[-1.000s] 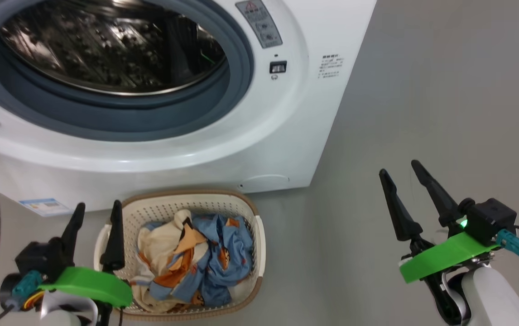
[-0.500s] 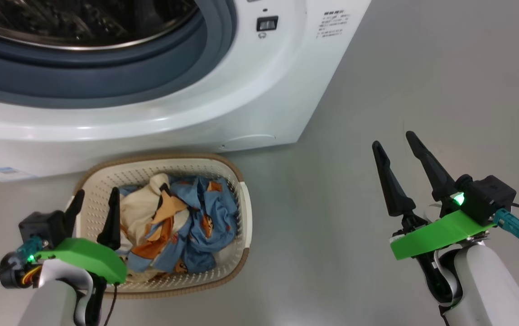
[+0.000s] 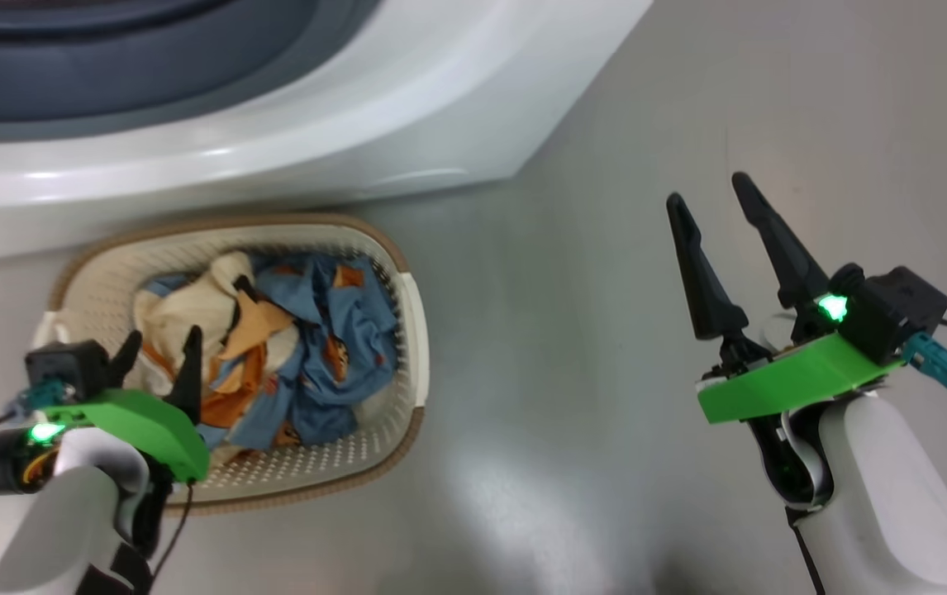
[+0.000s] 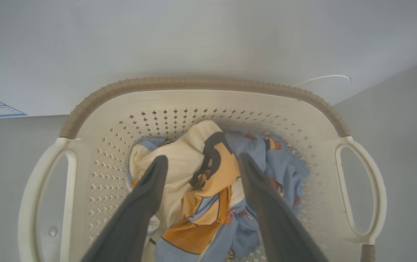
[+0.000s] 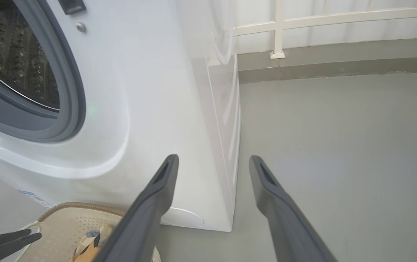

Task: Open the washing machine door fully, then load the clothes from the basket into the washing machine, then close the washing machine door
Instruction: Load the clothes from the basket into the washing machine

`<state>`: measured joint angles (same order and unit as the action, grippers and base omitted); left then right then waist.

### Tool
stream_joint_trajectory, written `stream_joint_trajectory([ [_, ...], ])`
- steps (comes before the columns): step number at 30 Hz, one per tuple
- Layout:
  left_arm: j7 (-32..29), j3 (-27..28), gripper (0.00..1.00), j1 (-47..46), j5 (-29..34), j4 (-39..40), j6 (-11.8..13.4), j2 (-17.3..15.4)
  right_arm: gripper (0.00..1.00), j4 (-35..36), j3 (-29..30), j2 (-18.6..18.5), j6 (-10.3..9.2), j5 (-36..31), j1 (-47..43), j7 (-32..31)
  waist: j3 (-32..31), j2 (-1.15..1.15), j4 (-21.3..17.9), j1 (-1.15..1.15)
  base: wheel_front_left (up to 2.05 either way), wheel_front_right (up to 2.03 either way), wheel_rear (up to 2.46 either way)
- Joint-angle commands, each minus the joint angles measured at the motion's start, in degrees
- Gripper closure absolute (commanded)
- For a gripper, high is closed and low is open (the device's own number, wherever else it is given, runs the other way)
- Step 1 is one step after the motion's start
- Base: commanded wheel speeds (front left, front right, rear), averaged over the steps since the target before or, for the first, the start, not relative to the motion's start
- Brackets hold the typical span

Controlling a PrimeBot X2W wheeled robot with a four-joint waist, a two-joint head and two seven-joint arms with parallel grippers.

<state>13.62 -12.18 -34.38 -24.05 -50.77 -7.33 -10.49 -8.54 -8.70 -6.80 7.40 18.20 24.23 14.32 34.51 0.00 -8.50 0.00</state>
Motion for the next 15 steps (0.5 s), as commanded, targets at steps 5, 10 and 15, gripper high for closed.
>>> stream_joint_trajectory([
  [5,0.55,-0.30,0.00,-3.60,-2.30,-6.17,-0.13,-2.98,0.00,2.10,-0.69,0.90,0.09,0.02,1.37,0.68,6.07,0.00,-4.32,0.00,0.00,0.00,0.00],
  [10,0.21,-3.30,0.00,-5.88,-3.54,-9.10,-0.14,-3.74,0.00,2.76,-0.76,1.26,0.09,-0.18,1.97,0.68,8.50,0.00,-5.60,0.00,0.00,0.00,0.00],
  [15,-1.42,-8.63,0.00,-8.27,-5.48,-10.60,-0.14,-5.05,0.00,3.16,-0.82,1.77,0.09,-0.20,2.55,0.68,10.75,0.00,-6.84,0.00,0.00,0.00,0.00],
])
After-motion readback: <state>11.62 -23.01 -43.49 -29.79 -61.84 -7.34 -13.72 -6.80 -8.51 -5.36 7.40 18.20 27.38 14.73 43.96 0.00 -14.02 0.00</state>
